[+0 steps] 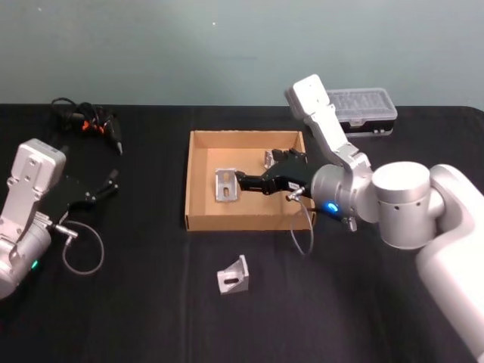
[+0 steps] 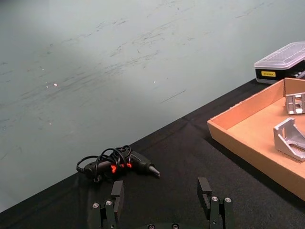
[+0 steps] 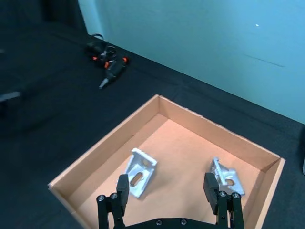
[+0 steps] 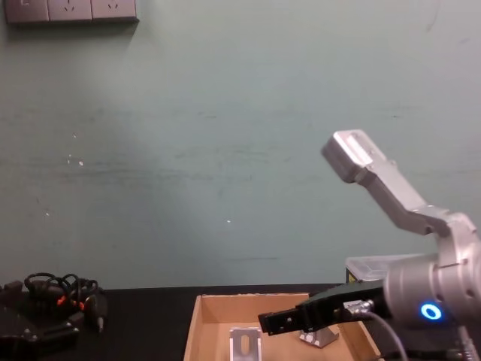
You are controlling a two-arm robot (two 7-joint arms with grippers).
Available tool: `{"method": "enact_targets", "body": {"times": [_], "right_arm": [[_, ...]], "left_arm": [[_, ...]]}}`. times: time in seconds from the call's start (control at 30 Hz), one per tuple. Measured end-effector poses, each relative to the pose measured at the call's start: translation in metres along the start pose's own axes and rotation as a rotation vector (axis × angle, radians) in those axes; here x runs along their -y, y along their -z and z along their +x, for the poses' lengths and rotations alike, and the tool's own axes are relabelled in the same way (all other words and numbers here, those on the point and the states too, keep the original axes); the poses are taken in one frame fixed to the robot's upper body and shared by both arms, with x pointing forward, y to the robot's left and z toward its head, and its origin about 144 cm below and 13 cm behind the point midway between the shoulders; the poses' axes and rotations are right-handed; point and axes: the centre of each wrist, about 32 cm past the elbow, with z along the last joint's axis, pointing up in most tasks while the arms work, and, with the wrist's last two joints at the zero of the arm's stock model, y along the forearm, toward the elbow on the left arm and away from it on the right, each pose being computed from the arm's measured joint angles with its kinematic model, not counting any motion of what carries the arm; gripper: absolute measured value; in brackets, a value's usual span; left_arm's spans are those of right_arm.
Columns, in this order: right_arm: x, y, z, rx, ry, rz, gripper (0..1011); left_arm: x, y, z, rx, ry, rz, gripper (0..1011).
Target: Use one hand to pick up the angle iron from the table and place it into the box.
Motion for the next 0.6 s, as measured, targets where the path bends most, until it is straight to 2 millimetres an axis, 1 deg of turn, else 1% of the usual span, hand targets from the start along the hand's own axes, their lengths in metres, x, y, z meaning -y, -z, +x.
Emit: {"method": "enact_targets", "body": {"times": [0.03,0.07,0.23,0.27,0.43,0.6], "right_arm": [[0.006,0.0,-0.001,-0.001,-0.005,0.005,1000],[0.006,0.0,-0.001,-0.001,-0.005,0.005,1000],[0.029,0.005,-0.009,-0.011,-0.032,0.022,1000],[0.029,0.005,-0.009,-0.011,-0.032,0.022,1000],[0.048,0.011,-0.017,-0.024,-0.059,0.036,1000],[0.058,0.017,-0.023,-0.033,-0.08,0.036,1000]], "left_arm": [[0.0,0.0,0.0,0.0,0.0,0.0,1012],[0.0,0.0,0.0,0.0,0.0,0.0,1011],[0.0,0.0,0.0,0.0,0.0,0.0,1011],[0.0,0.0,0.0,0.0,0.0,0.0,1011],[0.0,0.0,0.0,0.0,0.0,0.0,1011],[0.0,0.0,0.0,0.0,0.0,0.0,1011]]}}
